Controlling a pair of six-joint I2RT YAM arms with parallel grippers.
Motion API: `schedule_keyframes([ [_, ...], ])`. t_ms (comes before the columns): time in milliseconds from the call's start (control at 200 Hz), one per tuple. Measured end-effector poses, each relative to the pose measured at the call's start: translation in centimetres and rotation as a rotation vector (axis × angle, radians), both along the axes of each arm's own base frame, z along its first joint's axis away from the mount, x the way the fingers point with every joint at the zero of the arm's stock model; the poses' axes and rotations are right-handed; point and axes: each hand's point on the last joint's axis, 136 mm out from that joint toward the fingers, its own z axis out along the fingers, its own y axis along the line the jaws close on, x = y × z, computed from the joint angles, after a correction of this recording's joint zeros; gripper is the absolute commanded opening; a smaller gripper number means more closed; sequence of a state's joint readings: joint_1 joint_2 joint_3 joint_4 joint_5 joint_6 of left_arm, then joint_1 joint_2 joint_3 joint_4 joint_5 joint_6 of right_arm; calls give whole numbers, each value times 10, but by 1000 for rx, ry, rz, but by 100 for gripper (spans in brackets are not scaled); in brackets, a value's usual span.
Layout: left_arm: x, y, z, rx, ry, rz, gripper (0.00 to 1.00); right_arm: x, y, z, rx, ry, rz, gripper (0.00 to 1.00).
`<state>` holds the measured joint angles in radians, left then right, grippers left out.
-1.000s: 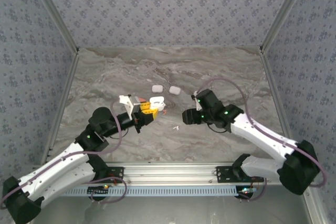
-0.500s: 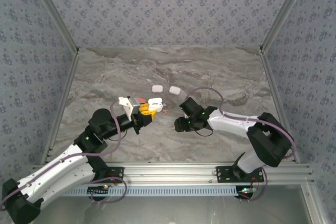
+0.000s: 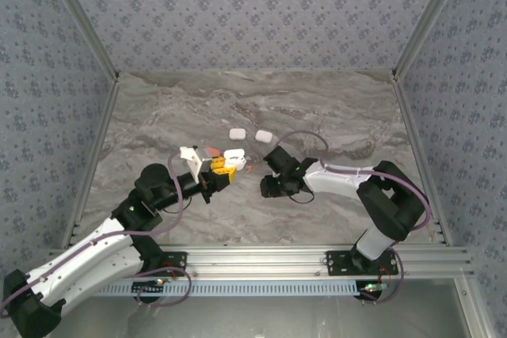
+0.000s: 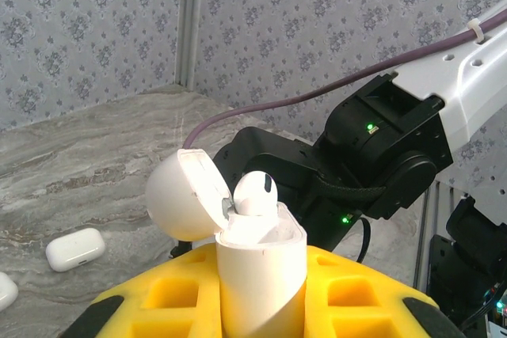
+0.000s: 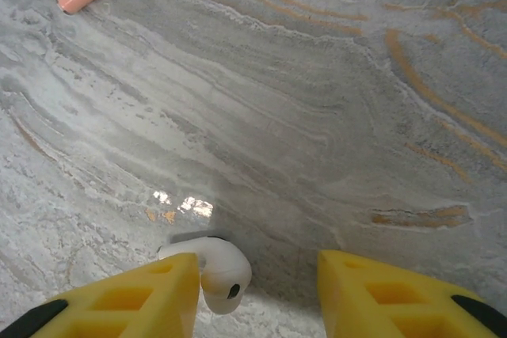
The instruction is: Insert the wireless bluetooth earbuds into the charging case
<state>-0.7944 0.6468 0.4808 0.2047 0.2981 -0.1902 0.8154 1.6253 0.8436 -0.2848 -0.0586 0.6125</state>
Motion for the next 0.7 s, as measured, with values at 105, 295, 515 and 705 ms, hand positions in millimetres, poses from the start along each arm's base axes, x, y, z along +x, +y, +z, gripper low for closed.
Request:
schedule_keyframes([
  [105, 0, 0, 0, 0, 0, 0, 0, 1, -1, -1, -17, -2, -3, 33],
  [295, 0, 0, 0, 1, 1, 0, 0, 0, 3, -1, -38, -14, 12, 26],
  [515, 0, 0, -1, 4, 4, 4, 0, -5, 9, 1, -36, -21, 45, 25],
  [705, 1, 0, -2, 6, 6, 4, 0, 1, 2, 48, -8, -151, 77, 25],
])
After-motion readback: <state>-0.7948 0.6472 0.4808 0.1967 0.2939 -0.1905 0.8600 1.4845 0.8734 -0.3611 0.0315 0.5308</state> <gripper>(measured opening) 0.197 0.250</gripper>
